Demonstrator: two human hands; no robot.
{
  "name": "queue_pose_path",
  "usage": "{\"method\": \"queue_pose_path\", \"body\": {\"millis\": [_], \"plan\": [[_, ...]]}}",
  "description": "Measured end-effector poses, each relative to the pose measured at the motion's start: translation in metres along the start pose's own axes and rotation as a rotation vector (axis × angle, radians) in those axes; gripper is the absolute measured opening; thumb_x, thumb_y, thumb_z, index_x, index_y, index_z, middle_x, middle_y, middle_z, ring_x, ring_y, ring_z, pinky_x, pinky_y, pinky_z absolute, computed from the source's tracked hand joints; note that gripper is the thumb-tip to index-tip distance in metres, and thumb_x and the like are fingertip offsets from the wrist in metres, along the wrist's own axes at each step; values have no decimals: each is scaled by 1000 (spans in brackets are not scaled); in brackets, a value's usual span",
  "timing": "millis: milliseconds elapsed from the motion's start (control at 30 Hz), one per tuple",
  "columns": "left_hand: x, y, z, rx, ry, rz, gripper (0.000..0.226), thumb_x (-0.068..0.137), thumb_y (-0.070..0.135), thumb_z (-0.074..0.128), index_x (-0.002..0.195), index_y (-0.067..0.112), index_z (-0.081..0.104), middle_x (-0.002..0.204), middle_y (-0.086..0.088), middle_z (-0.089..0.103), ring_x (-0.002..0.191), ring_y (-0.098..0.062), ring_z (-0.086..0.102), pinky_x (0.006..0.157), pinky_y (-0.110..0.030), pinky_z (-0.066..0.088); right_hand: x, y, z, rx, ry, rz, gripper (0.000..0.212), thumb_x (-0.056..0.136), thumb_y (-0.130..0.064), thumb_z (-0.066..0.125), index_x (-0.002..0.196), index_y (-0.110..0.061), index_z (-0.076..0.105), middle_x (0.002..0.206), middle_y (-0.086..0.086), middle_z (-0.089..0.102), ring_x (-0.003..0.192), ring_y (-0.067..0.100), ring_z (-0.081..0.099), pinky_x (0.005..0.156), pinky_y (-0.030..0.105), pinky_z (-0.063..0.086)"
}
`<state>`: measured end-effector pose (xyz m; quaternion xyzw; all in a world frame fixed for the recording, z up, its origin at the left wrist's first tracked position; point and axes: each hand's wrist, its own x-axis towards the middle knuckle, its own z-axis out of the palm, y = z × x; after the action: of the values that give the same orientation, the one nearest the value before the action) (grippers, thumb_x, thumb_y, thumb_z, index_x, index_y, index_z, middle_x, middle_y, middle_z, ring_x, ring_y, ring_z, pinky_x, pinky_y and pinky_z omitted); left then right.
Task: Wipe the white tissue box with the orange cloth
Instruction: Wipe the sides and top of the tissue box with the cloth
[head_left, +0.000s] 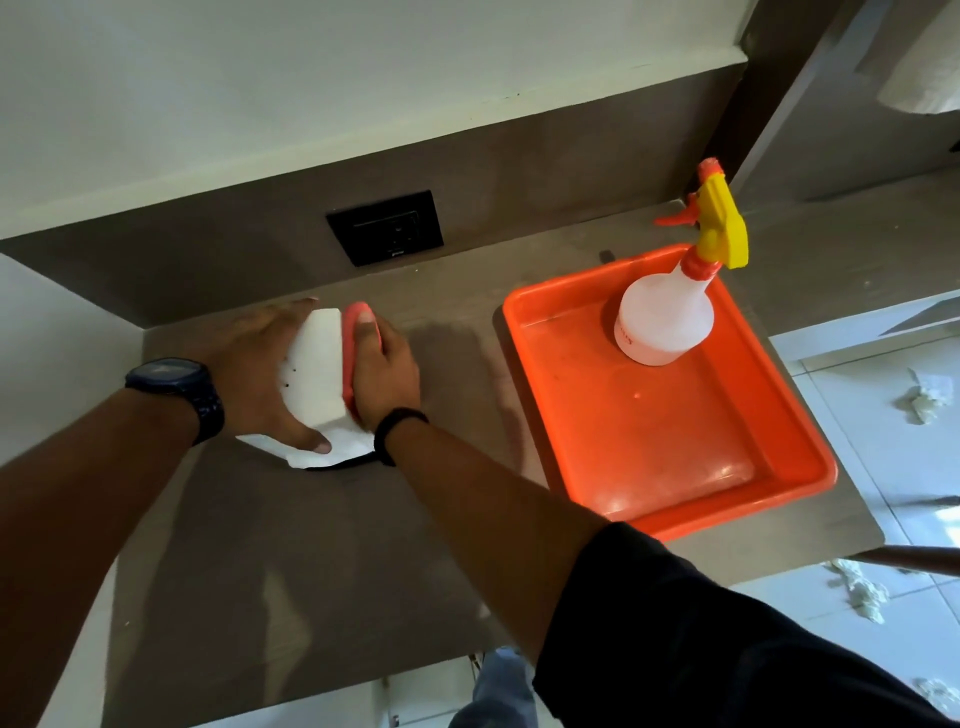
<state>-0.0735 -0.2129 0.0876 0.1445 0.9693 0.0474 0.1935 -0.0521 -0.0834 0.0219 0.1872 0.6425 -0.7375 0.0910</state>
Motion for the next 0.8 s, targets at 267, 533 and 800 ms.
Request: {"method": "queue_pose_path", "body": {"millis": [267,533,800], "plan": [[-2,-1,-1,65,31,2,145,25,62,87,145,22,18,145,-9,40,126,-32,42,101,-43,36,-38,27,1,18,76,-56,40,93,-47,49,126,-24,55,130,1,54,120,20,52,106,46,43],[-1,-3,-1,11,-9,-25,151,19,75,75,147,22,13,148,-10,35,130,-32,38,106,-47,34,4,4,-9,-96,-96,-140,44,96,-42,49,135,-23,53,140,6,54,128,22,50,111,42,38],[4,-9,5,74,13,-27,153,14,84,65,144,27,8,147,-9,37,127,-33,42,104,-47,38,-11,13,-8,-94,4,54,46,93,-51,44,125,-20,57,116,0,51,110,22,53,105,45,41]]}}
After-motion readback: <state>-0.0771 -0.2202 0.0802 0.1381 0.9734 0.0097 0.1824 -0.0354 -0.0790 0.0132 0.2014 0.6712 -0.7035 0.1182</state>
